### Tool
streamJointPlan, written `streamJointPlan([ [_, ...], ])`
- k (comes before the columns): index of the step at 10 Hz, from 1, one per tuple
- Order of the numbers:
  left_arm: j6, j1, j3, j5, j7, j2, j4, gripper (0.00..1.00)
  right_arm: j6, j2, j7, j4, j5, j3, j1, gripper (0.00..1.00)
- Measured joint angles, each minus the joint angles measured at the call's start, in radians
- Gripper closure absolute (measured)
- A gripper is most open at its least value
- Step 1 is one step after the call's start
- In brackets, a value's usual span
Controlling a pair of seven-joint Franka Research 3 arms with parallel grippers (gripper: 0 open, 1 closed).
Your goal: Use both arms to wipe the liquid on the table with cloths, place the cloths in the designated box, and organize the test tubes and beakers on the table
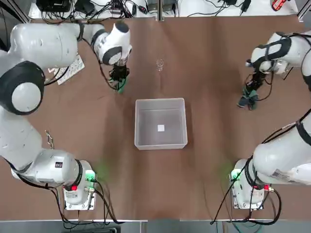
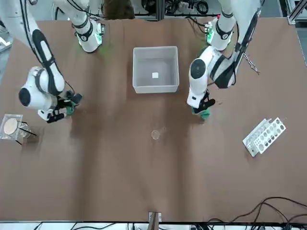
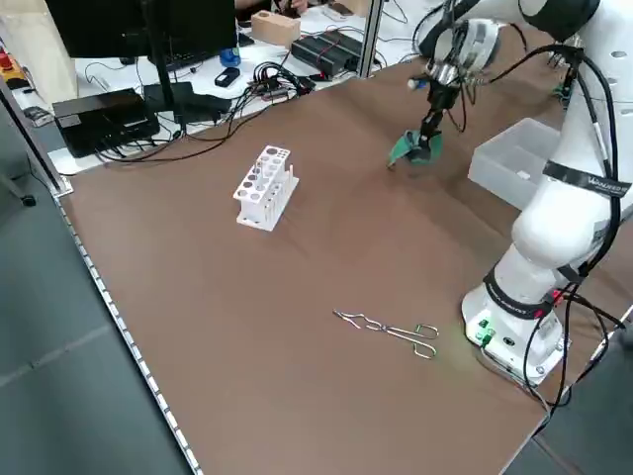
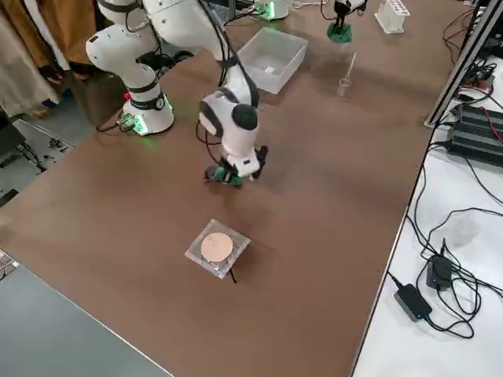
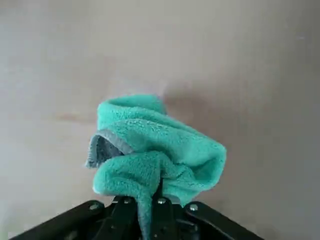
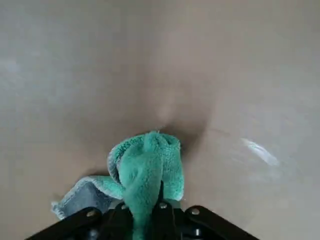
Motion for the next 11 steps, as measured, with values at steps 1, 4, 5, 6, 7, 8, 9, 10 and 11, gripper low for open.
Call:
streamJointPlan([
  [1,-0.116,0.000,-0.064,-0.053,-0.008,-0.010,0.081,0.92,0.002,0.000,-0.075,0.001,0.000,0.000,-0.060,0.89],
  [4,-0.197,-0.015,-0.265,-0.116,-0.155,-0.004,0.150,0.92,0.003,0.003,-0.173,0.007,0.000,0.001,-0.139,0.89],
  [5,-0.187,-0.033,-0.316,-0.118,-0.197,0.020,0.144,0.92,-0.006,0.004,-0.173,0.007,0.000,0.009,-0.138,0.89],
  [6,-0.182,-0.060,-0.347,-0.118,-0.221,0.052,0.140,0.92,-0.016,0.004,-0.173,0.006,0.027,0.024,-0.135,0.89],
  [7,-0.178,-0.095,-0.359,-0.119,-0.238,0.090,0.137,0.92,-0.024,0.005,-0.173,0.005,0.077,0.052,-0.123,0.89],
  [8,-0.165,-0.133,-0.361,-0.119,-0.252,0.134,0.135,0.92,-0.027,0.006,-0.168,0.003,0.131,0.070,-0.086,0.89],
  [9,-0.153,-0.158,-0.361,-0.119,-0.264,0.175,0.132,0.90,-0.028,0.008,-0.147,0.003,0.179,0.076,-0.029,0.89],
  [10,-0.149,-0.157,-0.360,-0.118,-0.265,0.199,0.132,0.87,-0.028,0.009,-0.111,0.002,0.228,0.078,0.039,0.89],
  [11,-0.148,-0.140,-0.359,-0.111,-0.256,0.208,0.132,0.80,-0.028,0.011,-0.080,0.001,0.293,0.081,0.115,0.89],
])
